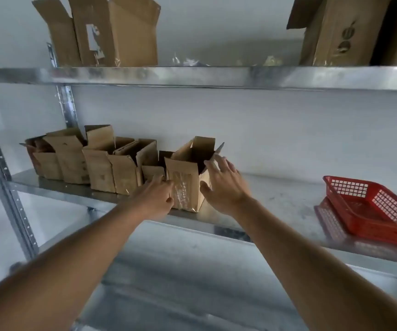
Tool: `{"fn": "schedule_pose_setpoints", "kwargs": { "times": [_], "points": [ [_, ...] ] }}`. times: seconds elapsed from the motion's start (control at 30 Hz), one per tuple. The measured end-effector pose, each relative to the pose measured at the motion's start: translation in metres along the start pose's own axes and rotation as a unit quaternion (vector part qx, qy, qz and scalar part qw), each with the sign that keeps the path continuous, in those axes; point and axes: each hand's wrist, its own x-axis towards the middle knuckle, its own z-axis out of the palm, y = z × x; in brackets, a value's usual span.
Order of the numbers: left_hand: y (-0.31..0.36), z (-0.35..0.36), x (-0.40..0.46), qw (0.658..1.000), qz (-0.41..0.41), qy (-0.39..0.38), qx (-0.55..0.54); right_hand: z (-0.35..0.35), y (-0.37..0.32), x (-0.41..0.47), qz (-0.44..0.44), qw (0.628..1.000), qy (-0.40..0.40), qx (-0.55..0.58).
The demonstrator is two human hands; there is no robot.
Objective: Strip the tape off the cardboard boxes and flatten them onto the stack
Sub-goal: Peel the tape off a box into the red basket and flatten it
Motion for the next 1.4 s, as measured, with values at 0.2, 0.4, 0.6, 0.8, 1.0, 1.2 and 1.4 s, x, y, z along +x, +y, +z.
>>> {"fn": "schedule_pose_setpoints", "kwargs": {
  "times": [0.2, 0.4, 0.6, 0.8, 1.0, 1.2, 1.4],
  "points": [
    [-0.031, 0.023, 0.032, 0.995, 0.085, 0.044, -0.030, 0.017, -0.014, 0.035, -0.010, 0.993, 0.038, -0.108],
    [-0.043, 0.035, 0.056, 0.971, 0.161, 0.088, -0.153, 0.024, -0.001, 0.037, -0.002, 0.992, 0.037, -0.120],
    [-0.033, 0.019, 0.079, 0.932, 0.142, 0.122, -0.309, 0.047, 0.016, 0.039, -0.046, 0.984, 0.107, -0.131],
    [-0.020, 0.003, 0.104, 0.978, 0.118, 0.088, -0.145, 0.051, 0.018, 0.042, -0.027, 0.982, 0.135, -0.130],
    [-0.012, 0.016, 0.107, 0.976, 0.134, 0.084, -0.148, 0.047, 0.035, 0.033, 0.084, 0.987, 0.114, -0.080],
    [0.019, 0.025, 0.101, 0.964, 0.167, 0.126, -0.161, 0.041, 0.053, 0.013, 0.151, 0.976, 0.157, -0.006],
    [0.052, 0.030, 0.105, 0.945, 0.151, 0.145, -0.251, 0.038, 0.084, 0.001, 0.302, 0.890, 0.247, 0.234]
  ]
}}
